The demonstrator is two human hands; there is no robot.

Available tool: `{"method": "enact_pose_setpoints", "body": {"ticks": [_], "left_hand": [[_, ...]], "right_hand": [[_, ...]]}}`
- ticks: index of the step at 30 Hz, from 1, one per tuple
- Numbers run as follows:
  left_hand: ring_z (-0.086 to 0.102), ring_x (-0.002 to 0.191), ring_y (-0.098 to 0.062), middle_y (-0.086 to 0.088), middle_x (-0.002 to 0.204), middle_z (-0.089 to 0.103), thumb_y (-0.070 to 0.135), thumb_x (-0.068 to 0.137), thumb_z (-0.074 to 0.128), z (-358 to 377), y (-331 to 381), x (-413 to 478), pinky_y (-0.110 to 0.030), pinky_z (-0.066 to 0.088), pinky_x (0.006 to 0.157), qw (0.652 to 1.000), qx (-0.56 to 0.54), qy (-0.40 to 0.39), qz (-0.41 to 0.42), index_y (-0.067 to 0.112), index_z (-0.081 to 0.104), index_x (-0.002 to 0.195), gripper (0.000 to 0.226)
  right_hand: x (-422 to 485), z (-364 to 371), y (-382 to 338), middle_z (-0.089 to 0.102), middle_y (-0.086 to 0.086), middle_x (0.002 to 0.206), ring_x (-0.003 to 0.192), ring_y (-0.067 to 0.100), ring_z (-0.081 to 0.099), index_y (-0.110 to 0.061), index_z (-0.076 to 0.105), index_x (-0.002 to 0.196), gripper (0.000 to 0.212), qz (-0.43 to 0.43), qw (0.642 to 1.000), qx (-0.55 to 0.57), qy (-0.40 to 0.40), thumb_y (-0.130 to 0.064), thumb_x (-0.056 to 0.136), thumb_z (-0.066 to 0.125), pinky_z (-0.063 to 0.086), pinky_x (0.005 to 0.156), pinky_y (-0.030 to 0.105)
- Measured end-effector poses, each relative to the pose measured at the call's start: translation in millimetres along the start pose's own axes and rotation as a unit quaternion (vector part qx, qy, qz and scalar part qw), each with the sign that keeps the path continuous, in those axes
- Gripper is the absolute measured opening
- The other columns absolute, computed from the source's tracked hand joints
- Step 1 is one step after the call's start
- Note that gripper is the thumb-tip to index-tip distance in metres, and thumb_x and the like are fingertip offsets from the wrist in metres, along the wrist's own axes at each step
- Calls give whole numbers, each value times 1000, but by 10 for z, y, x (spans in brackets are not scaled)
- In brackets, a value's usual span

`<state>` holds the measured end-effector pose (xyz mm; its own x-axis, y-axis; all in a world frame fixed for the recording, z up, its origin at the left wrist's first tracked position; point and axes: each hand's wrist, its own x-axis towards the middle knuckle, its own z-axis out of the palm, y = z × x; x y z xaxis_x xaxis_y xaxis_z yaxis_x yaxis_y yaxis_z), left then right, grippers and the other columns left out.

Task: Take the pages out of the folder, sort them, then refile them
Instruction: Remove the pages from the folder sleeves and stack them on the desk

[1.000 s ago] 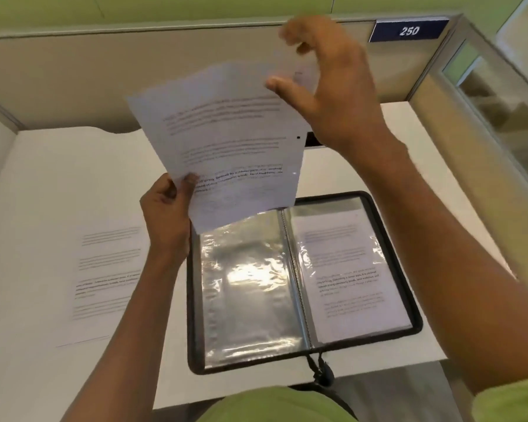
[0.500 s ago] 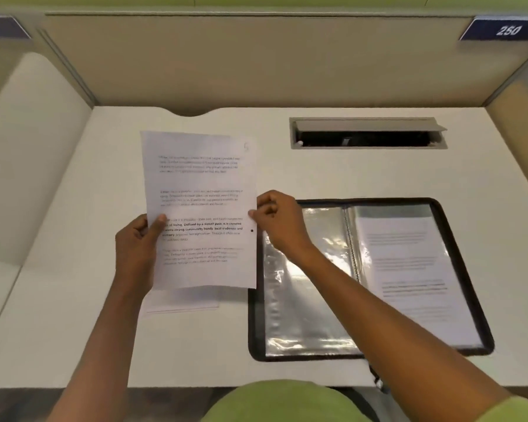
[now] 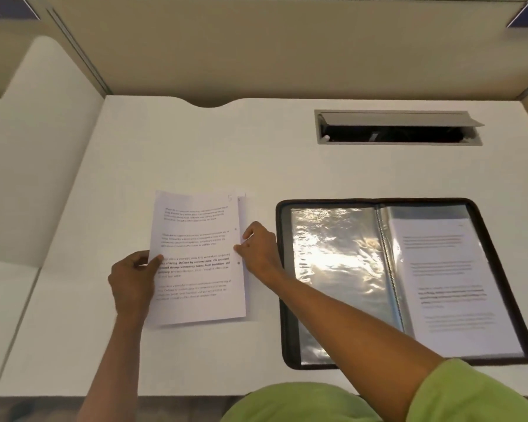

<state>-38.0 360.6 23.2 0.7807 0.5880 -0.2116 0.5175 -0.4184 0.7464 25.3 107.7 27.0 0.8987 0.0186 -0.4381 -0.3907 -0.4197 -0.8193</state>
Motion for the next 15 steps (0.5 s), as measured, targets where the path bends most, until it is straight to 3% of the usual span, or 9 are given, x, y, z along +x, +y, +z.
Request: {"method": "enact_pose_setpoints", "body": {"ticks": [3,6,10,12,15], "left_hand": [[70,82,-26,-5,95,77,19,92,79,86,-22,80,-37,51,81,999,27,3,31,10,79,107,17],[68,82,-26,-9,98,78,17,90,82,180,-75,154,-35,49,82,998,46,5,45,7,78,106,19],[63,85,-28,-15,109,72,13,87,84,277,-201,168,-34,46,81,997,49,10,62,11,69,123,39],[58,108,-32,-14,130,60,12,87,81,331,-254,128,-38,44,94,991,88,29,94,16,62,138,54],[41,142,-33,-9,162,39,18,96,69,416,-323,60,-49,28,117,966,176,30,185,26,54,151,57]], "right_hand": [[75,36,16,64,14,87,64,15,55,-4,52,98,20,11,1000,-12,7,-1,91,71,39,41,12],[135,75,57,62,12,89,68,19,54,-8,49,95,20,8,998,-68,14,-2,91,68,44,50,27],[131,138,112,56,6,95,78,20,55,-11,46,102,20,-25,984,-174,11,-6,94,63,48,61,34],[118,172,101,52,7,108,89,22,57,-12,47,118,30,-78,957,-277,31,-6,94,64,53,69,37],[89,251,205,54,11,122,103,27,55,-10,48,137,69,-209,879,-428,29,-3,76,77,50,82,37]]}}
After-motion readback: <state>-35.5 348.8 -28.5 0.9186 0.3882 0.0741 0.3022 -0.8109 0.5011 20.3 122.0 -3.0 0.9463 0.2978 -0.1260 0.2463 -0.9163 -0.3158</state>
